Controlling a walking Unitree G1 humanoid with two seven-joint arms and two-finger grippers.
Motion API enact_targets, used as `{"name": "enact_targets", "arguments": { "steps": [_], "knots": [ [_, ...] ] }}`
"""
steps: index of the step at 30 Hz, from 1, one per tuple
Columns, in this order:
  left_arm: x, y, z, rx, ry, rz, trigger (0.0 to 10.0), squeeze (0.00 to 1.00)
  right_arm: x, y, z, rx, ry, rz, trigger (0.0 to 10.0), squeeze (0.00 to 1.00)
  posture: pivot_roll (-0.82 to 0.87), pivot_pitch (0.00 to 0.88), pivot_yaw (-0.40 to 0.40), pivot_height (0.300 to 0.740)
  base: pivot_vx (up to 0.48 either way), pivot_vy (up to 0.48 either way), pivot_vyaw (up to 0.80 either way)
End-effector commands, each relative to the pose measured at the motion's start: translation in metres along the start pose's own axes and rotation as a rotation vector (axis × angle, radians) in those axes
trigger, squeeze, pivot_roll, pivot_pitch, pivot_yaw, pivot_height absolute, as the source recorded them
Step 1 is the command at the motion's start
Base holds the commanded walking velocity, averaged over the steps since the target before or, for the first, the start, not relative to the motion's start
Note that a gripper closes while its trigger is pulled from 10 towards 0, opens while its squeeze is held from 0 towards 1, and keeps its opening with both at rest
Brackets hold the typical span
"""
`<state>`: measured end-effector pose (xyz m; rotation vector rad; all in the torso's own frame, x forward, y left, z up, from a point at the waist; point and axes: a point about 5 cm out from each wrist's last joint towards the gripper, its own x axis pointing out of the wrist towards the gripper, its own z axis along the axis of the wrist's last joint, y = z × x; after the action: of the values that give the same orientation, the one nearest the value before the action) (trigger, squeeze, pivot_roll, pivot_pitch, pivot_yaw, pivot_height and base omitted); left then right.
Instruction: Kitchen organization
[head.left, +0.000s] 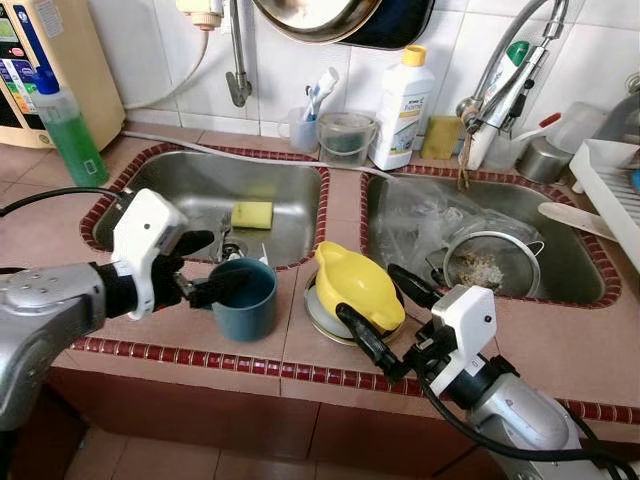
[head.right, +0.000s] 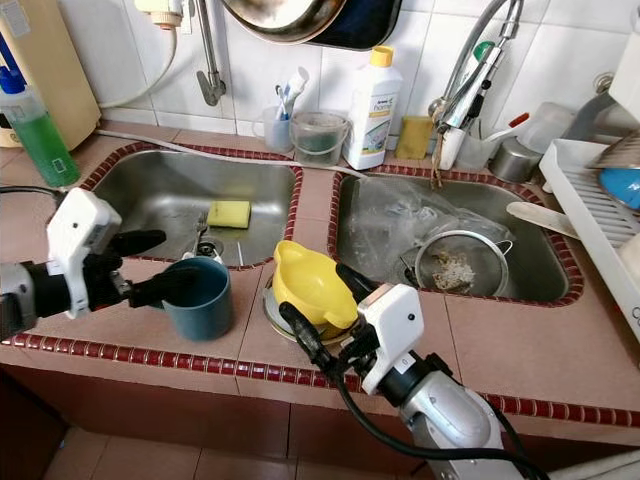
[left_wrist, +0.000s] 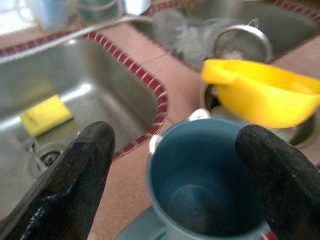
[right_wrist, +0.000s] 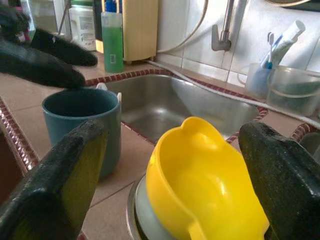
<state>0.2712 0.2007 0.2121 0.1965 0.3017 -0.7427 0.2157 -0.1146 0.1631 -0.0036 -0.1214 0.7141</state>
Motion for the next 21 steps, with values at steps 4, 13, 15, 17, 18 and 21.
{"name": "enact_targets", "arguments": {
  "steps": [4,13,15,17,18,21],
  "knots": [
    [0.0081,0.0047,-0.0013,-0.061,0.062,0.057,10.0,0.00,0.0014,-0.0003,0.0042,-0.010,-0.013,-0.009,10.0,0.00,-0.13,0.077,-0.023,0.740,0.000,0.000,0.00],
    [0.0131,0.0042,-0.0053,-0.082,0.137,0.068,10.0,0.00,0.0021,0.0005,0.0057,-0.006,-0.021,-0.017,10.0,0.00,-0.14,0.077,-0.023,0.740,0.000,0.000,0.00],
    [0.0127,0.0045,-0.0055,-0.084,0.154,0.079,10.0,0.00,0.0019,0.0004,0.0058,-0.007,-0.021,-0.018,10.0,0.00,-0.14,0.075,-0.022,0.740,0.000,0.000,0.00],
    [0.0132,0.0050,-0.0035,-0.084,0.164,0.088,10.0,0.00,0.0022,0.0000,0.0060,-0.008,-0.022,-0.020,10.0,0.00,-0.14,0.075,-0.022,0.740,0.000,0.000,0.00],
    [0.0134,0.0046,-0.0025,-0.081,0.170,0.088,10.0,0.00,0.0023,0.0001,0.0060,-0.009,-0.022,-0.020,10.0,0.00,-0.13,0.073,-0.021,0.740,0.000,0.000,0.00],
    [0.0139,0.0040,-0.0002,-0.067,0.203,0.096,10.0,0.00,0.0036,0.0009,0.0061,-0.009,-0.025,-0.016,10.0,0.00,-0.13,0.070,-0.019,0.740,0.000,0.000,0.00]
  ]
}}
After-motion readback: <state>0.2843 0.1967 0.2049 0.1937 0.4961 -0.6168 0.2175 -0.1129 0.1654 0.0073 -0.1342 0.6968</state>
